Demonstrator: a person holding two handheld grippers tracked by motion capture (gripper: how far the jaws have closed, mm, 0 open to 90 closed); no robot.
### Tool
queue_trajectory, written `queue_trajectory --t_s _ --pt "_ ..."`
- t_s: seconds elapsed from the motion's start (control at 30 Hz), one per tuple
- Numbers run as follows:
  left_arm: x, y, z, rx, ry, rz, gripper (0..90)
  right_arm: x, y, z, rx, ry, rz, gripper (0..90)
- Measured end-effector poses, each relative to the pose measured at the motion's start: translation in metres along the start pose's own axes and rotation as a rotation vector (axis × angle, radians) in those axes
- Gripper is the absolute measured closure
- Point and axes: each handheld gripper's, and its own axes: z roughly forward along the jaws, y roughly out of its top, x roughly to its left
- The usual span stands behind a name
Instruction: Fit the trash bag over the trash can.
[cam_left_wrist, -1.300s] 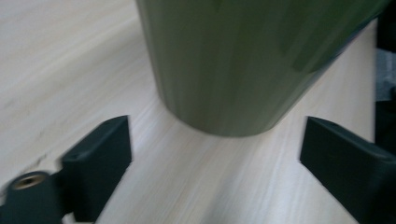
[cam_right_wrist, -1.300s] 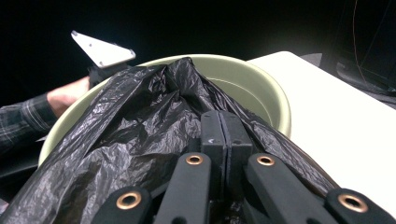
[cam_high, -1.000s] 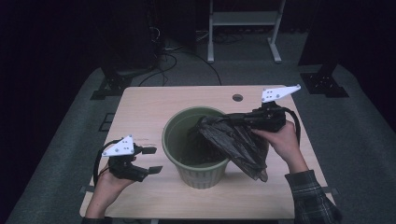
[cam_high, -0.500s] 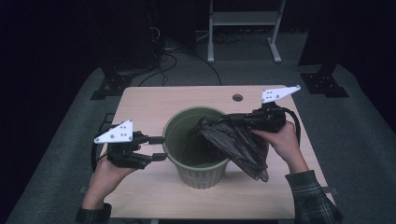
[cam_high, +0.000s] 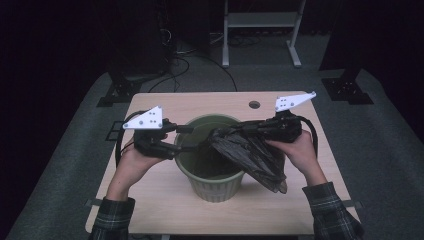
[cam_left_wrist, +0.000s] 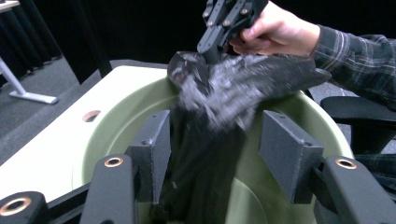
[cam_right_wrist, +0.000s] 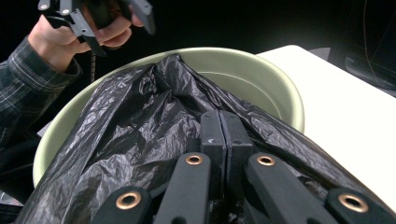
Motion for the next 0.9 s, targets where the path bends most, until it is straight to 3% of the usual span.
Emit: queue_trajectory --t_s 0.23,0.43,0.67,0.73,0.9 --pt "0.009 0.007 0.025 0.044 -0.026 0.012 42.5 0.001 0.003 0.007 -0.002 0.015 -0.003 89.5" --pt "0.011 0.007 0.037 0.089 -0.065 0.02 50.7 0.003 0.013 0.015 -0.019 0.032 -0.017 89.5" --pt "0.007 0.005 0.043 0.179 -0.125 0.011 84.1 0.008 0.027 0.026 -0.037 0.062 -0.034 88.6" --pt "0.006 0.002 0.041 0.194 -0.111 0.007 86.5 0.01 0.03 0.026 -0.045 0.043 -0.04 78.2" --pt "0.01 -0.006 0.028 0.172 -0.048 -0.017 86.4 0.006 0.026 0.002 -0.077 -0.001 -0.028 72.1"
